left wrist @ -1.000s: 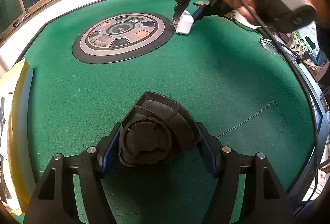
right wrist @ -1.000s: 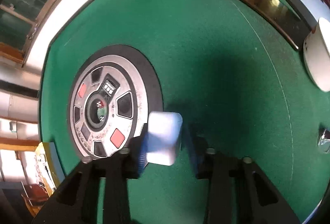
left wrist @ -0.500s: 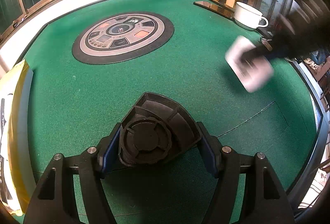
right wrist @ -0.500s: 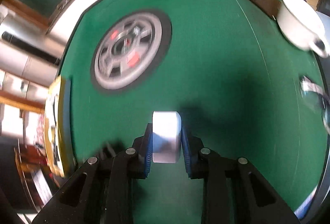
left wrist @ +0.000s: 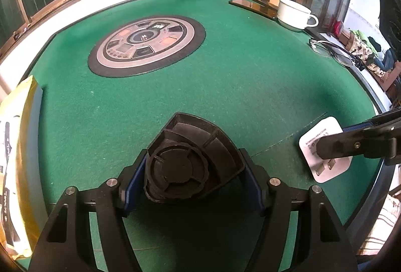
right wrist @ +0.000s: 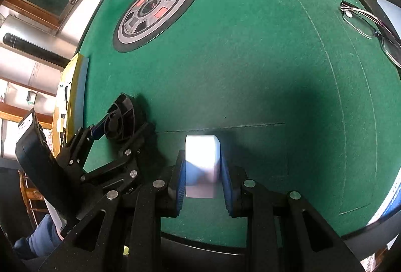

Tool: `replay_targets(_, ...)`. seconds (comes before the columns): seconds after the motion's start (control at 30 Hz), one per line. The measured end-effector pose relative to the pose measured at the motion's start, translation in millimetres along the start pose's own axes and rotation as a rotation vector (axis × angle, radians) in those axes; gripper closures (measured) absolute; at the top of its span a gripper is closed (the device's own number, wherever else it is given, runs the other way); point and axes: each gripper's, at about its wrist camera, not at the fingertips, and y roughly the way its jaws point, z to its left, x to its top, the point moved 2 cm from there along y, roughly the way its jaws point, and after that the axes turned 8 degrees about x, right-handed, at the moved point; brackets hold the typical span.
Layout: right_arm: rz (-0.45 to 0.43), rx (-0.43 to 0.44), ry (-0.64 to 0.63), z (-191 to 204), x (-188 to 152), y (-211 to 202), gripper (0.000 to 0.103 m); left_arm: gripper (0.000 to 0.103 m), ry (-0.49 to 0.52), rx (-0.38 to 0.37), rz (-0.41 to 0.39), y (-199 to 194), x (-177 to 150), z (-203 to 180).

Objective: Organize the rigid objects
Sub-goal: 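Carry the black holder and white charger plug over the white tray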

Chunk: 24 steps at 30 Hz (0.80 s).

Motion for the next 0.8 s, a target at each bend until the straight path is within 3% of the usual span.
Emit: replay_targets(0.8, -0.008, 0.013, -0.116, 62.2, -3.5, 13.4, 0.080, 0.036, -0.045, 0.090, -0.083, -38.3, -5.9, 60.0)
